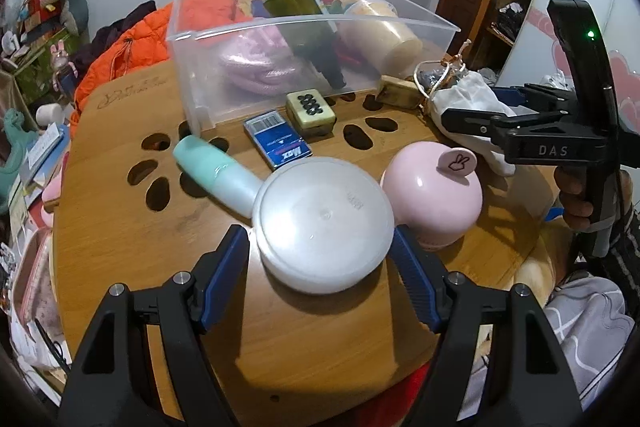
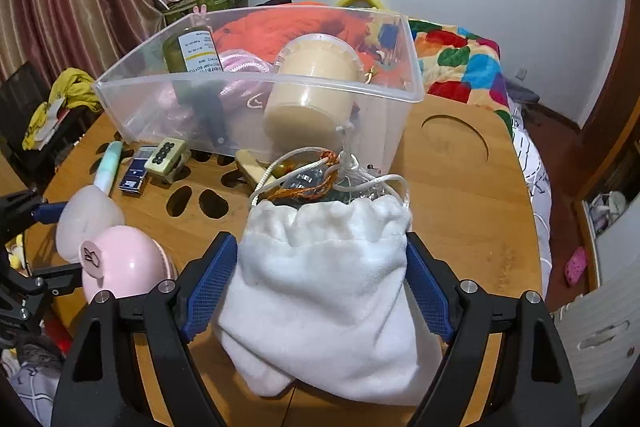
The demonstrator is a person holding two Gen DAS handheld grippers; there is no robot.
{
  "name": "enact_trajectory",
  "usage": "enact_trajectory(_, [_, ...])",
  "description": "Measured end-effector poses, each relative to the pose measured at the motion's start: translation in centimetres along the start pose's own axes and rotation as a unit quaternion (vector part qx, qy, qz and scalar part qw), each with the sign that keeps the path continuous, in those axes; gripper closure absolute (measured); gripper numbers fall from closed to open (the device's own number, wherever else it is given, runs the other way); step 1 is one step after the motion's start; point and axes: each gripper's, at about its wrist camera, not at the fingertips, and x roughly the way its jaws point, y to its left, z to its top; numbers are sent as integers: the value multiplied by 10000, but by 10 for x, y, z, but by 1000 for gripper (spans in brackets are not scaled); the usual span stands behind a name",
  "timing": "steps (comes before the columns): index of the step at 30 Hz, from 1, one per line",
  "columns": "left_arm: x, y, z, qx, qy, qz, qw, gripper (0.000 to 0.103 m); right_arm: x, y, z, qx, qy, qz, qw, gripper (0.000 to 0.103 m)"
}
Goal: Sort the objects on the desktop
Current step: 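Grasp the white cloth drawstring bag with the right gripper while the left grasps the white round container, then lift the white cloth bag with the right gripper while the left lifts the white container toward the box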
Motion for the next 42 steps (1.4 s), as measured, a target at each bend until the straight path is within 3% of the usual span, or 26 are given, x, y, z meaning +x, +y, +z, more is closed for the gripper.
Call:
enact_trajectory(1, [1, -1, 0, 21, -6, -3, 10000, 30, 0, -1, 0, 1, -18, -8, 10000, 31])
enact_trajectory(3, [1, -3, 1, 36, -38, -23, 10000, 30, 1, -1, -1, -26, 4, 44, 10000, 48])
enact_trajectory(6, [2, -6, 0, 69, -109, 21, 9999, 30, -3, -3, -4, -18, -21, 139, 9999, 62])
enact_trajectory(12, [2, -5, 2, -47, -212, 29, 9998, 37, -15, -9, -4, 89, -147, 241, 9996, 77])
enact_trajectory(30, [-20, 7, 11, -431, -631, -64, 9971, 38, -61, -21, 6, -106, -795, -415, 9959, 81])
enact_trajectory(42, [-51, 11, 36, -460, -1123, -30, 9926, 38, -94, 15, 30, -722, -1382, -132, 9877, 81])
